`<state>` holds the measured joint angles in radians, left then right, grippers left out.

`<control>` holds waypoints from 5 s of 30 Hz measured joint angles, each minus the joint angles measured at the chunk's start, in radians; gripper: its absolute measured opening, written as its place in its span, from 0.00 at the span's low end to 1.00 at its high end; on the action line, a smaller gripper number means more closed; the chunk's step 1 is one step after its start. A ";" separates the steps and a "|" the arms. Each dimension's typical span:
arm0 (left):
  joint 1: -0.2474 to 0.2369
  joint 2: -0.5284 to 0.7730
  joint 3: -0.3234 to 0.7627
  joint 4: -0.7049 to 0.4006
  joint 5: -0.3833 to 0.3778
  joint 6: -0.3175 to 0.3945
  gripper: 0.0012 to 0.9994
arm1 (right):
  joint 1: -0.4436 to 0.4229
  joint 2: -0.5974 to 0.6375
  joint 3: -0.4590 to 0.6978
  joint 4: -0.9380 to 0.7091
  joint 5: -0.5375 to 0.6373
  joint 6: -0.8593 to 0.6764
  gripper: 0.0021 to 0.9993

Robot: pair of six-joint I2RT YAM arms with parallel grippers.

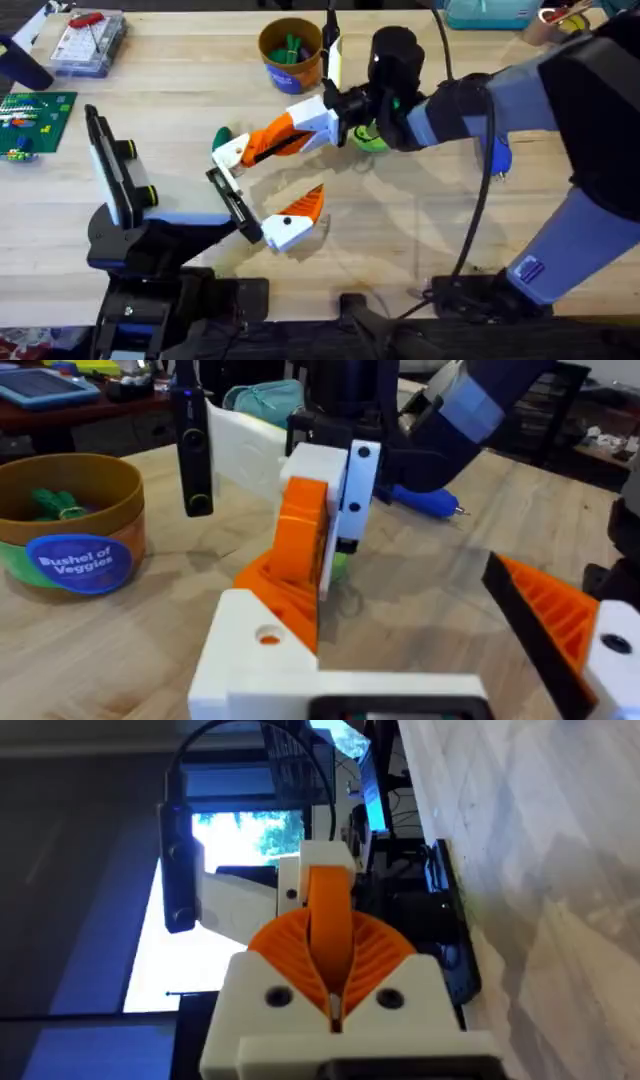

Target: Pick up the gripper from the table and insert it into the empty holder that is missing its gripper. Then pick up a screw, insert it into the mounting hole, and use the screwdriver to tighten it. Finally, clean up the table by picking up the vegetable and placing it into the bucket.

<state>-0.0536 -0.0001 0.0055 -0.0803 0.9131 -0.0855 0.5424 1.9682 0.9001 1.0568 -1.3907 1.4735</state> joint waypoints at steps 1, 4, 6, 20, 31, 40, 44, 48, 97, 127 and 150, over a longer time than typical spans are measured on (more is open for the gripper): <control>0.000 0.000 0.000 0.000 0.000 -0.002 0.99 | 0.003 0.000 0.001 -0.004 0.001 -0.017 0.02; 0.000 0.000 0.000 0.000 0.000 -0.006 0.99 | 0.015 0.000 0.003 -0.009 0.008 -0.054 0.02; 0.000 0.000 0.000 0.000 0.000 -0.007 0.99 | 0.023 0.000 0.003 -0.010 0.013 -0.068 0.02; 0.001 0.000 0.000 -0.001 0.003 -0.009 0.99 | 0.055 -0.001 0.007 -0.011 0.033 -0.088 0.02; 0.001 0.000 0.000 -0.001 0.003 -0.009 0.99 | 0.055 -0.001 0.007 -0.011 0.033 -0.090 0.01; 0.001 0.000 0.000 -0.001 0.003 -0.009 0.99 | 0.055 -0.001 0.007 -0.011 0.033 -0.091 0.01; 0.001 0.000 0.000 0.000 0.003 -0.009 0.99 | 0.055 -0.001 0.007 -0.014 0.033 -0.091 0.08; -0.003 0.000 0.000 0.000 0.011 0.001 0.99 | 0.073 -0.001 0.006 -0.026 0.040 -0.095 0.69; -0.004 0.000 0.000 0.000 0.014 0.011 0.99 | -0.207 -0.001 0.281 -0.470 0.353 -0.550 1.00; -0.004 0.000 0.000 -0.001 0.019 0.024 0.99 | -0.243 -0.812 0.366 -2.022 1.254 -1.393 1.00; -0.004 0.000 0.000 -0.015 0.116 0.155 0.99 | -0.243 -0.835 0.097 -2.003 1.271 -1.362 1.00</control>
<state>-0.0574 -0.0002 0.0055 -0.0952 1.0286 0.0692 0.2996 1.1328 0.9975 -0.9464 -0.1193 0.1116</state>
